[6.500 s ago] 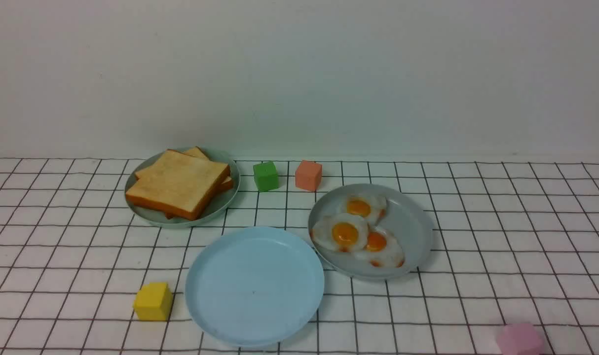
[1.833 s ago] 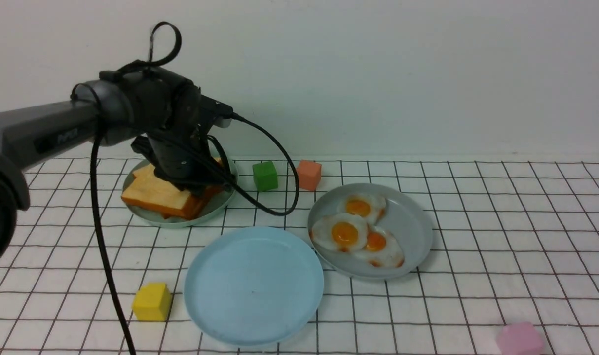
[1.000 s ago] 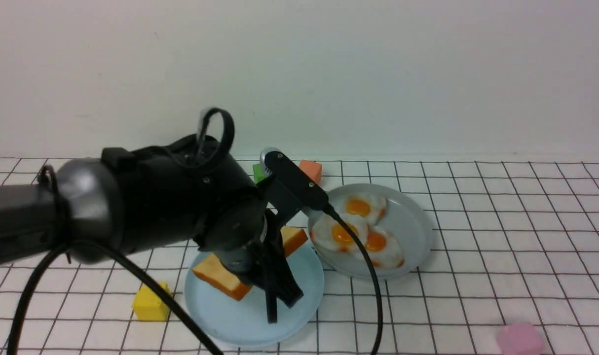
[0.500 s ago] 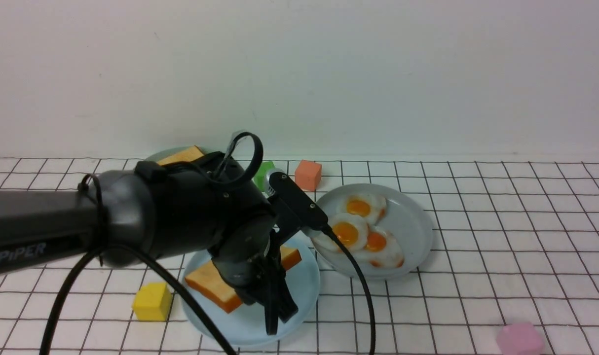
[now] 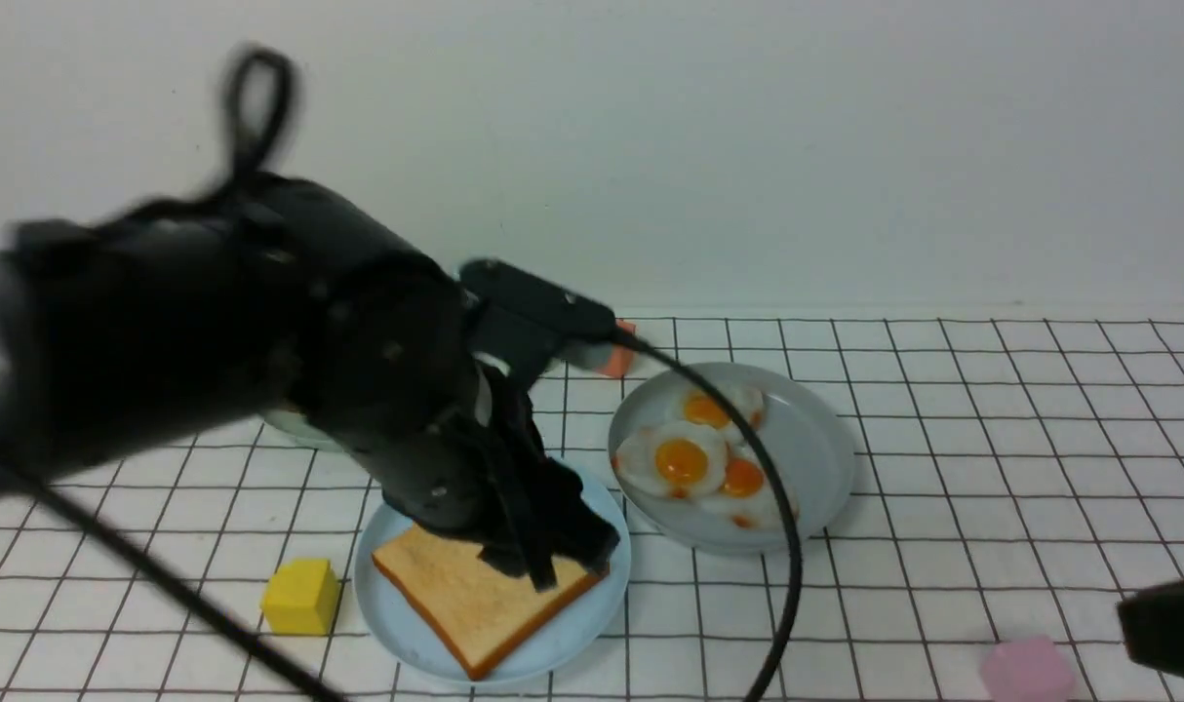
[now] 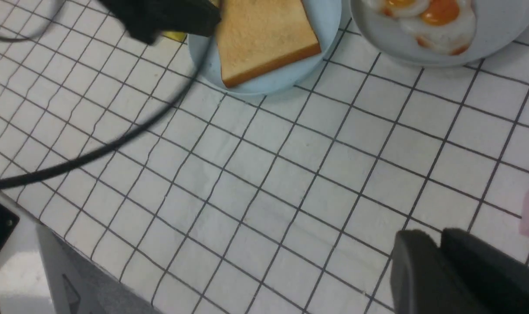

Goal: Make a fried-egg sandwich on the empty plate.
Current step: Use the right arm to grab a fried egg

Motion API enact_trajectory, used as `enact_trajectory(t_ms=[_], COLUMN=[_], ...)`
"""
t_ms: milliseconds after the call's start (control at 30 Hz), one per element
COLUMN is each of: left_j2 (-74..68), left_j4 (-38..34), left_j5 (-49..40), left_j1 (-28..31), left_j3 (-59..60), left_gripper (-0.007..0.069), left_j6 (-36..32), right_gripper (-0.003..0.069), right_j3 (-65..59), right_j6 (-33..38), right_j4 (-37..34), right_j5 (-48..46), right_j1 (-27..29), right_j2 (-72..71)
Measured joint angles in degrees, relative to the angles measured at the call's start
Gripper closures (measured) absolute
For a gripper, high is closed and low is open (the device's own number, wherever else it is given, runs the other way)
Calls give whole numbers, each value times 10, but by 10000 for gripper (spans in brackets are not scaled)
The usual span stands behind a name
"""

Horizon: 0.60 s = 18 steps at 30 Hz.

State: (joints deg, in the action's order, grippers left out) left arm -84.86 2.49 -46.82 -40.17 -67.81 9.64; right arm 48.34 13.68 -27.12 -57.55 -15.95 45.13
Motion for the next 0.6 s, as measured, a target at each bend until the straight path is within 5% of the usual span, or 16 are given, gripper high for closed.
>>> enact_trajectory(t_ms=[233, 600], left_j2=[273, 586], left_j4=[-74, -91], left_j5=[55, 172], left_j1=[0, 0], left_j3=[115, 361], left_gripper=[638, 638], left_j6=[-26, -29], right_gripper=[540, 489], right_j3=[17, 151], right_j6=[1, 1], right_j4=[-6, -27], right_j5=[87, 101], right_j1=[0, 0], right_j2=[166, 398])
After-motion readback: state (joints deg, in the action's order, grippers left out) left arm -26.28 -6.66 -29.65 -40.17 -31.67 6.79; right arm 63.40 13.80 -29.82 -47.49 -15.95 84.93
